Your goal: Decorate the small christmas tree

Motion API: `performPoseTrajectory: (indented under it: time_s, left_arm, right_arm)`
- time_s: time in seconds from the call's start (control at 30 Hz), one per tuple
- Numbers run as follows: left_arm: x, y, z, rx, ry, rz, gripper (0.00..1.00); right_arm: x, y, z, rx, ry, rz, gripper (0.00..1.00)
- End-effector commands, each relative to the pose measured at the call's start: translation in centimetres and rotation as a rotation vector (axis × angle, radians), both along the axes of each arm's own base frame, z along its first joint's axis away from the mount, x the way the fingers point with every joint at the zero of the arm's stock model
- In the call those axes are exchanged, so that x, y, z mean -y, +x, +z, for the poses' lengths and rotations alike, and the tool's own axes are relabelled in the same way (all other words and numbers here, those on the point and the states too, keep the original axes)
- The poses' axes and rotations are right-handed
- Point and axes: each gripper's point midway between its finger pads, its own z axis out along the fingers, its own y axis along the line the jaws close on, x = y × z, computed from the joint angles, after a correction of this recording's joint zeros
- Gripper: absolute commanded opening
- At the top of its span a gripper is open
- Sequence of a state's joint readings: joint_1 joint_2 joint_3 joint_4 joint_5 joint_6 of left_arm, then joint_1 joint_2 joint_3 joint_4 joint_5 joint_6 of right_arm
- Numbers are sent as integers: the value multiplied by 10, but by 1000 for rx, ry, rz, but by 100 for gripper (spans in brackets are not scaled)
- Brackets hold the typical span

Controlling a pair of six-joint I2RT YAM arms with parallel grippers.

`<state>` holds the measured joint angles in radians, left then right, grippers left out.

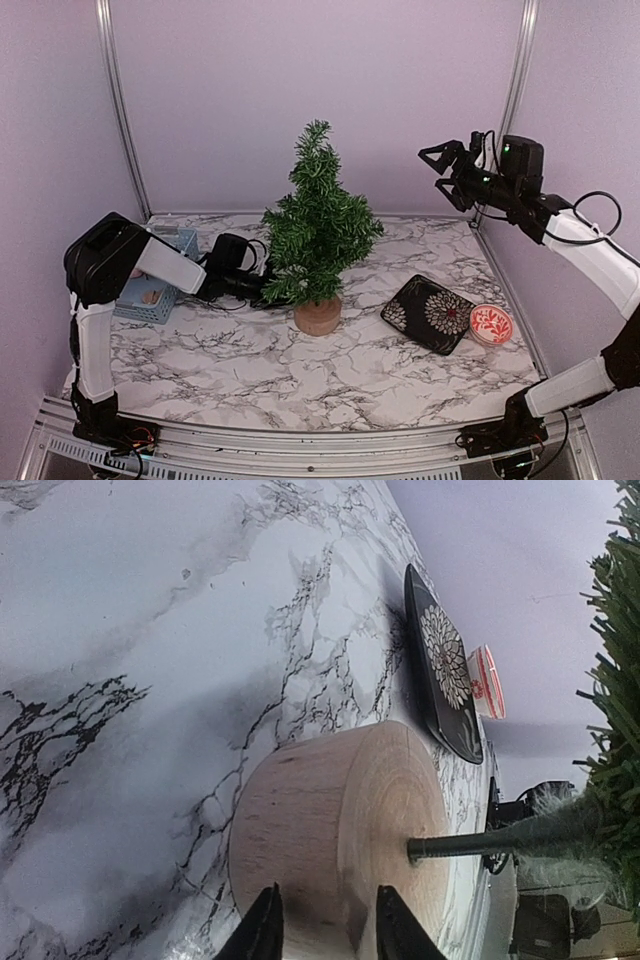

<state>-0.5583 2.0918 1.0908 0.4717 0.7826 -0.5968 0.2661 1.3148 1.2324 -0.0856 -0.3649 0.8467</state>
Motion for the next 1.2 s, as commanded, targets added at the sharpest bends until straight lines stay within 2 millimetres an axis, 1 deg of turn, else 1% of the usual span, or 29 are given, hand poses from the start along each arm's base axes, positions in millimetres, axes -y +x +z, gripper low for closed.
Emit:
performPoseTrajectory:
  time_s: [0.0,0.13,0.2,0.27,0.33,0.37,0.43,0.5,0.57,0.67,0.77,0.83,0.93,1.03,1.17]
  left_arm:
    - [-19,12,38,27,-20,82,36]
    - [-57,34,53,42,51,217,44]
    - [-80,47,57,41,119,289,45]
    - [-109,58,62,50,213,351,46]
    - [-137,62,77,55,275,413,47]
    - [-151,64,88,65,291,450,48]
    - [-187,68,109,83,338,545,51]
    - [-226,65,127,92,413,642,53]
    - [-266,58,131,69,502,731,56]
    - [-325,46,127,-6,593,893,55]
    - [-373,32,122,-81,619,1065,55]
    - [-387,27,120,-102,622,1140,56]
    - [-405,27,112,-142,643,1225,56]
    - [-421,31,98,-196,662,1276,56]
    - [-436,41,77,-256,671,1294,54]
  right_arm:
    - [21,-13,5,33,-118,-51,99]
    - [39,-23,1,29,-197,-98,99]
    - [49,-28,-3,25,-244,-131,99]
    - [60,-35,-4,36,-298,-167,99]
    - [70,-41,-12,27,-349,-201,99]
    - [74,-45,-16,27,-378,-209,99]
    - [80,-50,-24,28,-451,-210,99]
    - [87,-56,-33,17,-516,-218,99]
    - [92,-62,-42,4,-561,-224,99]
    - [92,-69,-43,18,-586,-201,99]
    - [93,-72,-41,13,-590,-204,99]
    - [90,-73,-39,20,-587,-187,99]
    - [84,-73,-36,36,-562,-162,99]
    - [79,-72,-35,36,-534,-139,99]
    - [74,-69,-34,34,-500,-126,99]
